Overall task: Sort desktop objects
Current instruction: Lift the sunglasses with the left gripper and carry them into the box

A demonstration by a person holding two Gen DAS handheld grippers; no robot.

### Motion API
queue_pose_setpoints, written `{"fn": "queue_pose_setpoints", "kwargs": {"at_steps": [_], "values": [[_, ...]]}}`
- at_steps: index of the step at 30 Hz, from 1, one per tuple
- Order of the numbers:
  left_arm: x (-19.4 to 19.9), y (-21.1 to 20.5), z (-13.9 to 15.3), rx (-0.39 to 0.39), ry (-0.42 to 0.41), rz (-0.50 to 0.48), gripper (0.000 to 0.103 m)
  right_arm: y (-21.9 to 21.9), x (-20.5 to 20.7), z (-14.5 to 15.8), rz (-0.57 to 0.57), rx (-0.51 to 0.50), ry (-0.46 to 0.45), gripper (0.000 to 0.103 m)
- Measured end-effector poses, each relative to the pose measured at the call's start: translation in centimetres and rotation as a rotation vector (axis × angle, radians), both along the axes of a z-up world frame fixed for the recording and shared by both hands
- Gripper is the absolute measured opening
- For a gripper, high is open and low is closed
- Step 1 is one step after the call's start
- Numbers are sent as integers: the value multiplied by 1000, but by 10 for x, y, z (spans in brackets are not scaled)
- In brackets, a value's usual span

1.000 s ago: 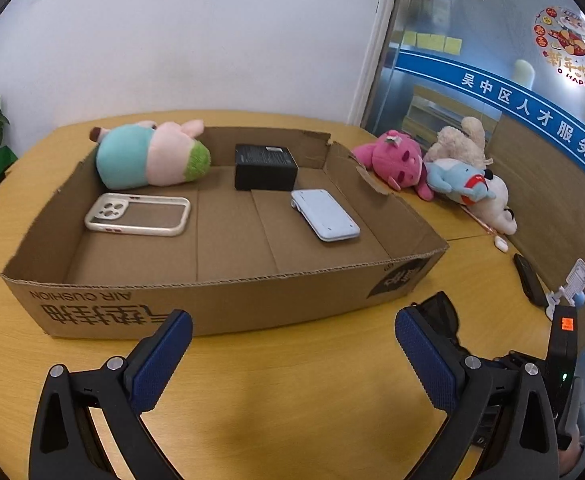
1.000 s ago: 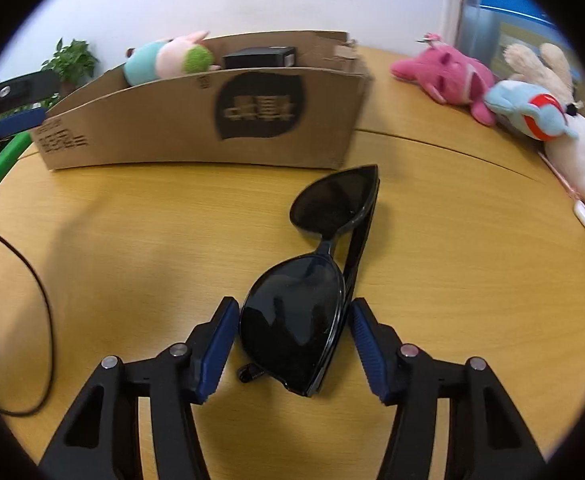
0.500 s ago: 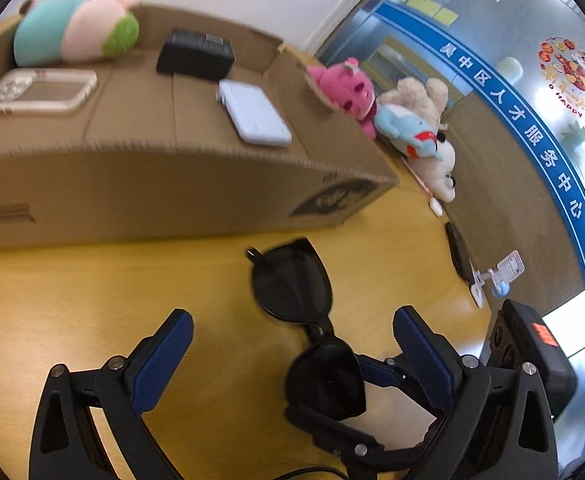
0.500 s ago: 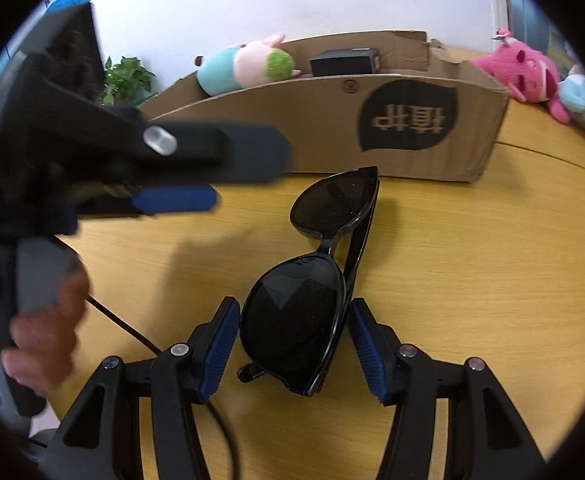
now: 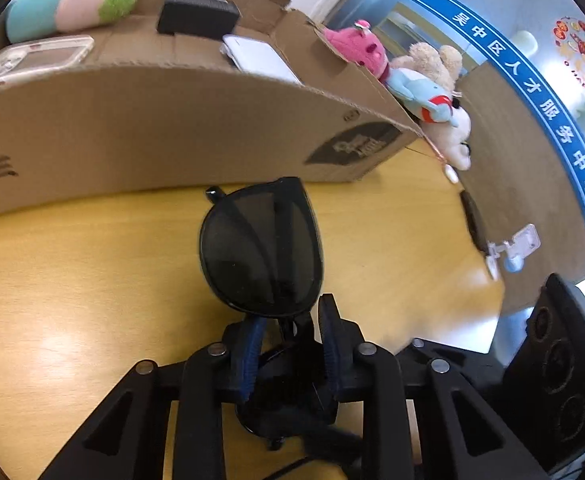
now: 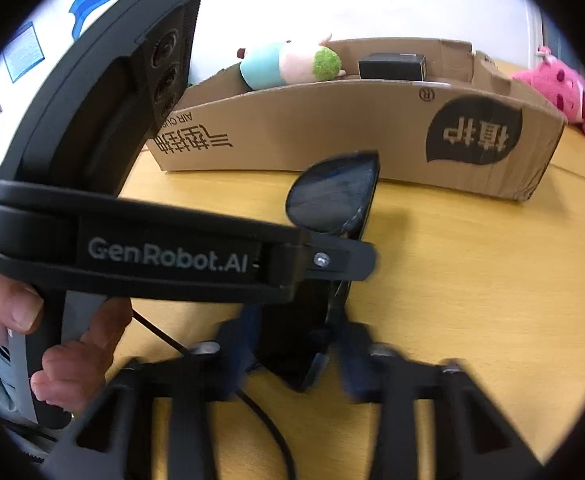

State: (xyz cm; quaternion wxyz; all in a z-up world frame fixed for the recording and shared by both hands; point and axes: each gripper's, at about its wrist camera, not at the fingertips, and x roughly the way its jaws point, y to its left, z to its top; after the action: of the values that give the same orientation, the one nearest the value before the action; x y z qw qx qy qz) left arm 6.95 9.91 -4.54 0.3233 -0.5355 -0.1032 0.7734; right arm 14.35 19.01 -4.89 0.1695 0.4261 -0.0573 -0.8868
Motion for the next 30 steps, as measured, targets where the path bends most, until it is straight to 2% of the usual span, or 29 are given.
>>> {"fn": "queue_pose_setpoints", "kwargs": {"at_steps": [3, 6, 11, 17, 22, 26, 30], "values": [[-3, -6, 2, 27, -16, 12, 21, 1, -4, 2, 6, -13, -2, 28], [-1, -8, 8, 17, -2, 21, 20, -3, -4, 5, 5, -2, 9, 27], [3, -11, 28, 26, 33, 33, 18, -1, 1, 18, -17, 4, 53, 14], [5, -16, 71, 47, 128, 49, 18, -6, 7, 55, -9, 34, 146, 14], [-4, -25, 121, 71, 220, 58, 18, -11, 0, 97, 3, 52, 239, 13], [-24, -30, 159, 57, 299, 57, 18, -15, -23, 131, 27, 55, 309, 13], [-64, -40, 182, 55, 316, 69, 18, -14, -60, 152, 52, 28, 326, 12]]}}
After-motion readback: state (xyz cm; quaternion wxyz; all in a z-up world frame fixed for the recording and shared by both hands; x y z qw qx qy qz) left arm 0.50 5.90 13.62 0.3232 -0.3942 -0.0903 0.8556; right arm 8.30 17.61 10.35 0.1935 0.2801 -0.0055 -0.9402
